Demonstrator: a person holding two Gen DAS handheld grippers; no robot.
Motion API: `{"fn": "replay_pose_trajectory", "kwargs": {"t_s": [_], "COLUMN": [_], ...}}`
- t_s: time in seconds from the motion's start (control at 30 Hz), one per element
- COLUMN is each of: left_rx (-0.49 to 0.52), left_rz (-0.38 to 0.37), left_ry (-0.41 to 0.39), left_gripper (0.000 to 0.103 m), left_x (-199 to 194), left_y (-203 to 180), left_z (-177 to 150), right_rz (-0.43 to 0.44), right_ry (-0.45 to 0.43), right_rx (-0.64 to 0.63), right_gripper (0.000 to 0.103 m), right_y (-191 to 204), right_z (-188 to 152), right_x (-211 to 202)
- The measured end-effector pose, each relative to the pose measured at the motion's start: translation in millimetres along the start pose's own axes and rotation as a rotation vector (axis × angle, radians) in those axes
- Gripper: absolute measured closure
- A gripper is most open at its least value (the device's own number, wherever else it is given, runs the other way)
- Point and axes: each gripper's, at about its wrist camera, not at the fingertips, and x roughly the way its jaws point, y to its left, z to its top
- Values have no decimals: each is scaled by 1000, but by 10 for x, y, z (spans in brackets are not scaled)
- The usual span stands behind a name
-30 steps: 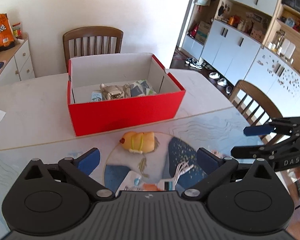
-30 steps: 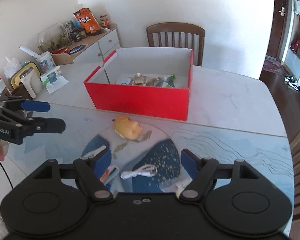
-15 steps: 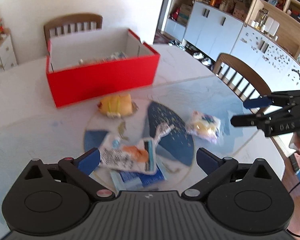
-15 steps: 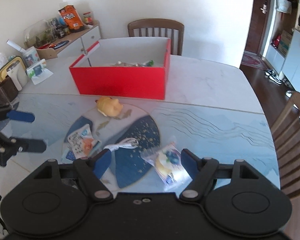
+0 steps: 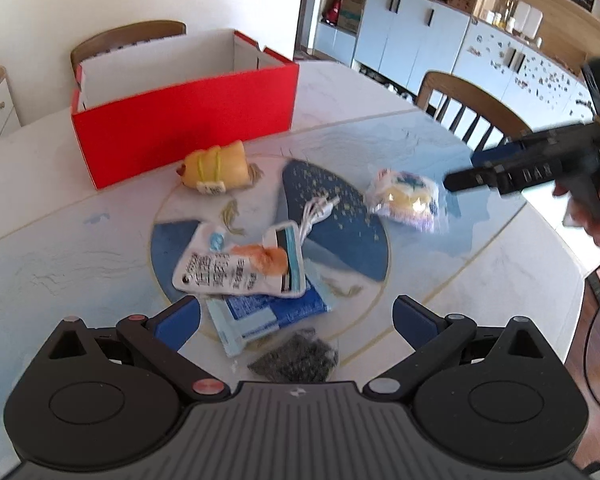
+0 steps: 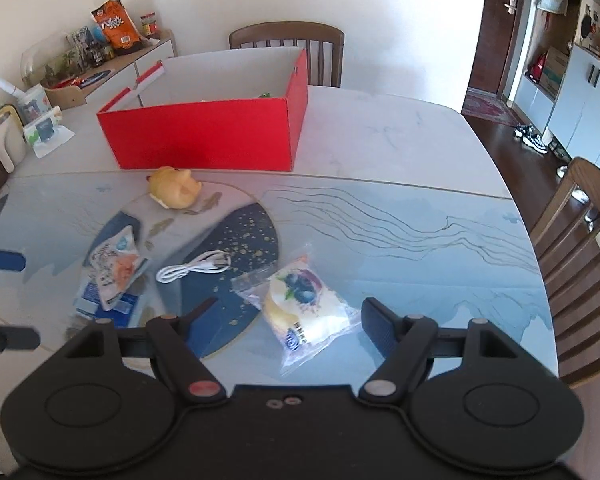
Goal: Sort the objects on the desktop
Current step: 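Grasp the blueberry bread bag with the right tool while the left tool grasps a black snack bag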
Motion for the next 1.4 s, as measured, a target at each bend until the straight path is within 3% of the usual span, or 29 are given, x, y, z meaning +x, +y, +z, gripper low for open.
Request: {"fn": "replay_pose_trajectory", "kwargs": {"t_s": [0.37, 0.67, 1.2, 1.23, 1.33, 1.37, 1.4], "left_rx": [26, 66, 70, 69, 57, 55, 53], "left_rz": [-29, -16, 19, 17, 8, 3, 5], "left_ry": [50, 61, 59, 61, 59, 58, 59], "left_gripper": [0, 1, 30, 30, 37, 46, 47], "left_x": [289, 441, 526, 525, 509, 504, 507], "left_y": [-14, -77, -66, -64, -44, -44, -42], "left_z": [-283, -355, -397, -395, -381, -378, -375], "right_rz": [69, 100, 154, 153, 149, 152, 157], "right_ry": [56, 109, 199, 200, 205, 207, 209], "right_rx": [-209, -273, -291, -297, -297, -287, -279], "right_gripper": [27, 27, 30, 31, 48, 48, 48], "right_y": [72, 26, -73, -65, -53, -56, -58], "right_z": [82, 129, 123, 119, 110, 112, 113], "right_x": [376, 660, 918, 920, 924, 922, 920]}}
